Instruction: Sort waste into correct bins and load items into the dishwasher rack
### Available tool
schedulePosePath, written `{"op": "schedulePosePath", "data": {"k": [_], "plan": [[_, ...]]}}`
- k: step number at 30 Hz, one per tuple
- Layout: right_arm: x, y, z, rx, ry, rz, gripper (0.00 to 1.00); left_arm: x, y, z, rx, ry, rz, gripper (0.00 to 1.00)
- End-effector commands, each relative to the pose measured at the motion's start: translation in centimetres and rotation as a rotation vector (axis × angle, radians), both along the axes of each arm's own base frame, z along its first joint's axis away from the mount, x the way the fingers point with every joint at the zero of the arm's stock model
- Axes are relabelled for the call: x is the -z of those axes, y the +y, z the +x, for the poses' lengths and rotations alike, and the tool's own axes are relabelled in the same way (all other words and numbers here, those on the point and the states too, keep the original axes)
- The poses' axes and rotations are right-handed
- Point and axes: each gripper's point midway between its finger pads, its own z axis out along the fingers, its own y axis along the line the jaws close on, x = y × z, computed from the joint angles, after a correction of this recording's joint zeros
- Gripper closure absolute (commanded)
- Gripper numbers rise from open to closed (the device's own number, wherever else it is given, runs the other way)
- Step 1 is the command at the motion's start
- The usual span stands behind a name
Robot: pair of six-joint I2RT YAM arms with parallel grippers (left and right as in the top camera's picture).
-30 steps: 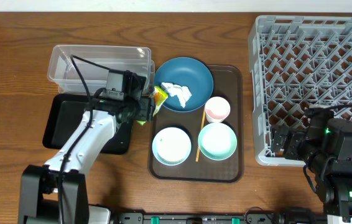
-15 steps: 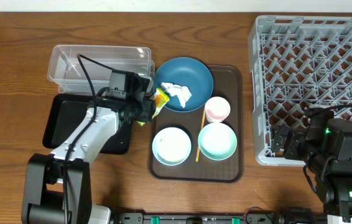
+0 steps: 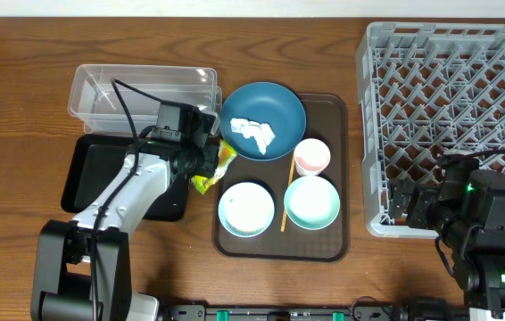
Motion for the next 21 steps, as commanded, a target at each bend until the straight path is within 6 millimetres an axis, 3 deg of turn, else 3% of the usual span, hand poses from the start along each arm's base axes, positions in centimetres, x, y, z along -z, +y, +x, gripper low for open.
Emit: {"op": "schedulePosePath", "data": {"k": [1, 4, 5, 6, 10, 21], "plan": [[-1.0, -0.3, 0.2, 0.004, -0.027, -0.014, 0.01, 0.3, -0.6, -0.6, 0.015, 0.017, -0.011, 0.92], [-0.9, -0.3, 0.2, 0.004, -0.026, -0.014, 0.01, 0.3, -0.7, -0.6, 0.016, 0.016, -0.011, 0.9], [-0.9, -0.3, 0.2, 0.004, -0.027, -0.014, 0.01, 0.3, -0.7, -0.6, 0.016, 0.016, -0.01, 0.83], [-0.9, -0.3, 0.2, 0.004, -0.027, -0.014, 0.01, 0.3, -0.7, -0.6, 0.017, 0.016, -0.011, 0.68], [-0.9, -0.3, 0.2, 0.004, -0.027, -0.014, 0.01, 0.4, -0.6, -0.8, 0.016, 0.028, -0.008, 0.54], [-1.0, -0.3, 0.2, 0.004, -0.027, -0.014, 0.01, 1.3, 0.7, -1.5, -0.065, 0.074, 0.045, 0.48]]}}
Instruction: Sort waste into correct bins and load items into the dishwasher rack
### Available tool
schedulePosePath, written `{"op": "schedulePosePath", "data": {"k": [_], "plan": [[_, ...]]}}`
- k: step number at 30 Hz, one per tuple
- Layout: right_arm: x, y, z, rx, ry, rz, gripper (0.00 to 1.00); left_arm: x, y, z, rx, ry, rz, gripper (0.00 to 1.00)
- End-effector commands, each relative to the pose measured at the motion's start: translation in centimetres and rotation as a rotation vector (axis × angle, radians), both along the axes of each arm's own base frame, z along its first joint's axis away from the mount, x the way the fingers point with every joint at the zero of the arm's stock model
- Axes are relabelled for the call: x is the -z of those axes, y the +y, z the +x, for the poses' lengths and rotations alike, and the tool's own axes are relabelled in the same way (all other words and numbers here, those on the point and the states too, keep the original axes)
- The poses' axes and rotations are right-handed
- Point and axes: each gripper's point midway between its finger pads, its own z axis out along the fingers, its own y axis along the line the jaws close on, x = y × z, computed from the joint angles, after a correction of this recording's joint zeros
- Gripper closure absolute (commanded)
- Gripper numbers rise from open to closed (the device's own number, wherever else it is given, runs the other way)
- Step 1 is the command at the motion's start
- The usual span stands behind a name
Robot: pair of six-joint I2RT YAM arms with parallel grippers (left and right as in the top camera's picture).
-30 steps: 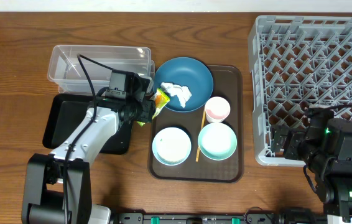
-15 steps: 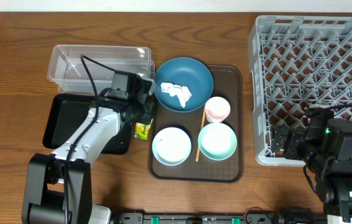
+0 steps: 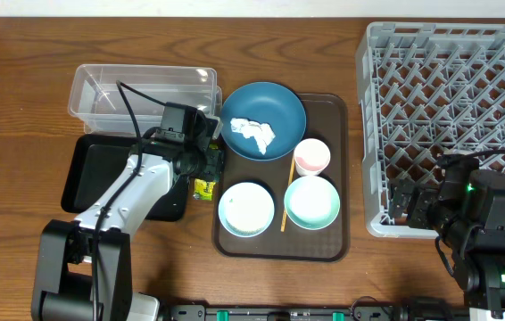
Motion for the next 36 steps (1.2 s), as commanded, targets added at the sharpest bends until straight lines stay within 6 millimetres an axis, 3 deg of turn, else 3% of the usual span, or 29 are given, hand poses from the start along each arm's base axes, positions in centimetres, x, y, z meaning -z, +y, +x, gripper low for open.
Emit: {"op": "schedulePosePath", "data": {"k": [1, 10, 15, 20, 26, 30, 34, 36], "plan": [[-0.9, -0.3, 0.2, 0.004, -0.026, -0.014, 0.01, 0.9, 1.3, -0.3, -0.073, 0.023, 0.054, 0.49], [-0.9, -0.3, 0.2, 0.004, -0.026, -0.014, 0.01, 3.1, 0.5, -0.2, -0.095, 0.065, 0.065, 0.48], [-0.9, -0.3, 0.1, 0.004, -0.023, -0.014, 0.01, 3.2, 0.2, 0.3, -0.091, 0.046, 0.061, 0.48], [-0.9, -0.3, 0.1, 0.004, -0.023, -0.014, 0.01, 3.4, 1.9, 0.9, -0.135, 0.016, 0.151, 0.49], [-0.9, -0.3, 0.1, 0.004, -0.023, -0.014, 0.01, 3.4, 2.1, 0.9, -0.17, 0.023, 0.15, 0.68], [-0.9, -0.3, 0.1, 0.004, -0.023, -0.015, 0.01, 3.4, 2.1, 0.9, -0.176, 0.026, 0.148, 0.74], [-0.9, -0.3, 0.1, 0.004, -0.022, -0.015, 0.01, 3.4, 2.1, 0.9, -0.176, 0.026, 0.148, 0.75], [-0.9, -0.3, 0.1, 0.004, -0.022, -0.014, 0.01, 3.5, 2.1, 0.7, -0.176, 0.033, 0.15, 0.62]]}}
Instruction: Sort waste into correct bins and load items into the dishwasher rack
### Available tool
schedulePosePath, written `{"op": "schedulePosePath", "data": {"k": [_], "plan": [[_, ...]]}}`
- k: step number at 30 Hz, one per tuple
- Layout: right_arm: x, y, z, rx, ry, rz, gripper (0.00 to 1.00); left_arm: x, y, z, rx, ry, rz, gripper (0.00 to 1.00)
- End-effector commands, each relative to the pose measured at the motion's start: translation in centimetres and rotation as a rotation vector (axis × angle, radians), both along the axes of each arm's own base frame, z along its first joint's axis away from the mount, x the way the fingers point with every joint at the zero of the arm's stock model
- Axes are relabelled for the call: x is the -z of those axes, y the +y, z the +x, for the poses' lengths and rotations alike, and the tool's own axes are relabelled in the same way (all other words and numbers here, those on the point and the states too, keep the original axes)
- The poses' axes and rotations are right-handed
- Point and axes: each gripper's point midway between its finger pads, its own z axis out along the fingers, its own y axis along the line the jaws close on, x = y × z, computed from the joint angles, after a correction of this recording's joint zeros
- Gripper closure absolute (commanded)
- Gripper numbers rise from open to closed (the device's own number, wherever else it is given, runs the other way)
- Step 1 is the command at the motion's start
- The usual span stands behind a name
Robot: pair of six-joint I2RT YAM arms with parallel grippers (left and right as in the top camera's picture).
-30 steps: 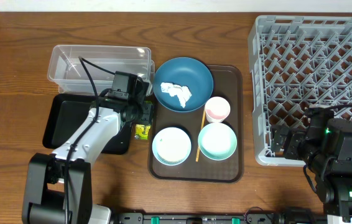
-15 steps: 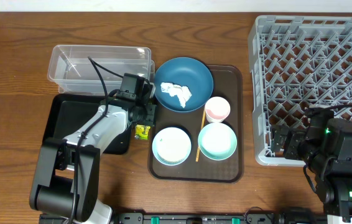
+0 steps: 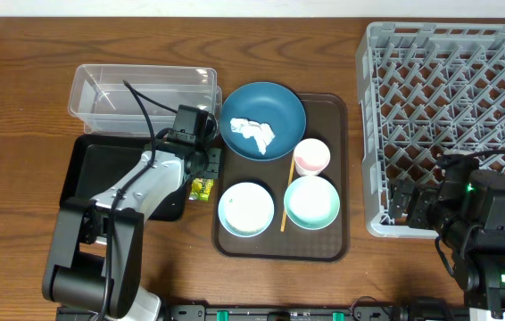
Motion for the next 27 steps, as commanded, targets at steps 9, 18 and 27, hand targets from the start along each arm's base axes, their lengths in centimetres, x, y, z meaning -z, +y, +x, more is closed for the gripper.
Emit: {"op": "schedulePosePath", "data": {"k": [9, 18, 27], "plan": [[-0.9, -0.3, 0.1, 0.004, -0.024, -0.014, 0.01, 1.3, 0.8, -1.1, -0.017, 0.056, 0.033, 0.56], [-0.8, -0.3, 0.0, 0.004, -0.017, -0.014, 0.01, 1.6, 1.4, -1.3, -0.027, 0.064, 0.066, 0.53], [-0.8, -0.3, 0.0, 0.004, -0.017, -0.014, 0.01, 2.7, 1.5, -2.2, -0.034, 0.118, 0.076, 0.59]]}}
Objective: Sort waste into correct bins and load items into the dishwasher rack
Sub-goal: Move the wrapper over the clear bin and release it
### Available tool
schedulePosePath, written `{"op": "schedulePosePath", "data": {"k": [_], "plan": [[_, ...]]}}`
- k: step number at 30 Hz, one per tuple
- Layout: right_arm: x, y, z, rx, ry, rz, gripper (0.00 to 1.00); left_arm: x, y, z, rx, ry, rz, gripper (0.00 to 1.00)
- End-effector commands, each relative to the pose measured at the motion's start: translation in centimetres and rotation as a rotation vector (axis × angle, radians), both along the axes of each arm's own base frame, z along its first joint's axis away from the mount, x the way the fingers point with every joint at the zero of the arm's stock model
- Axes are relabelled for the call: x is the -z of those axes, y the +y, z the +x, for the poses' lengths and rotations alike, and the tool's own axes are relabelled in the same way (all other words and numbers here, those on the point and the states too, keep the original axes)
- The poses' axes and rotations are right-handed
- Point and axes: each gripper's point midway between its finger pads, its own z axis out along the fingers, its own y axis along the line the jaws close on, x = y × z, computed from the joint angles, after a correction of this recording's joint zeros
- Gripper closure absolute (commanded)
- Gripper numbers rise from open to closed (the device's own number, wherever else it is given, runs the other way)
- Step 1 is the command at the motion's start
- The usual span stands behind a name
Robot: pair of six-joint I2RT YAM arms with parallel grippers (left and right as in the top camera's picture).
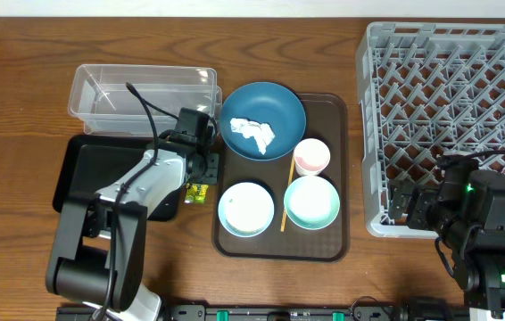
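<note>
My left gripper (204, 169) hangs over the gap between the black bin (101, 169) and the brown tray (337, 236), shut on a yellow wrapper (197, 192) that pokes out beneath its fingers at the bin's right edge. On the tray stand a blue plate (275, 107) with crumpled white paper (252, 132), a pink cup (311, 157), a white bowl (247, 208), a teal bowl (312, 201) and a chopstick (285, 192). The grey dishwasher rack (453, 98) fills the right side. My right gripper (406, 201) rests at the rack's front left corner; its jaws are too dark to read.
A clear plastic bin (141, 89) stands behind the black bin, touching the blue plate's left side. The left arm's cable loops over both bins. Bare wooden table lies to the far left and along the back edge.
My left gripper and the yellow wrapper have shifted slightly left and toward the front, nearer the black bin's corner. The black bin sits a little further left. The right arm has not moved.
At first my left gripper held the yellow wrapper at the blue plate's left rim, over the tray edge. Then the wrapper was off the tray, in the gap beside the black bin. It stayed there, and now sits against the bin's right edge.
</note>
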Motion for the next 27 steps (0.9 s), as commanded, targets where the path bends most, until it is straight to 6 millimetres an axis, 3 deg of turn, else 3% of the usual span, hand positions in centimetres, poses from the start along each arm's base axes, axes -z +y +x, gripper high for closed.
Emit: {"op": "schedulePosePath", "data": {"k": [1, 7, 12, 21, 24, 27], "plan": [[-0.9, -0.3, 0.2, 0.004, -0.026, -0.014, 0.01, 1.3, 0.6, -0.8, -0.012, 0.044, 0.029, 0.62], [-0.9, -0.3, 0.1, 0.004, -0.024, -0.014, 0.01, 1.3, 0.6, -0.8, -0.012, 0.043, 0.027, 0.94], [-0.9, -0.3, 0.1, 0.004, -0.024, -0.014, 0.01, -0.5, 0.5, -0.2, -0.013, 0.01, 0.018, 0.94], [-0.9, -0.3, 0.1, 0.004, -0.024, -0.014, 0.01, -10.2, 0.3, 0.5, -0.015, -0.213, -0.038, 0.94], [-0.9, -0.3, 0.1, 0.004, -0.024, -0.014, 0.01, -14.3, 0.6, 1.8, -0.032, -0.373, -0.05, 0.94], [-0.9, -0.3, 0.2, 0.004, -0.025, -0.014, 0.01, -18.2, 1.7, 4.4, -0.085, -0.569, -0.027, 0.94]]}}
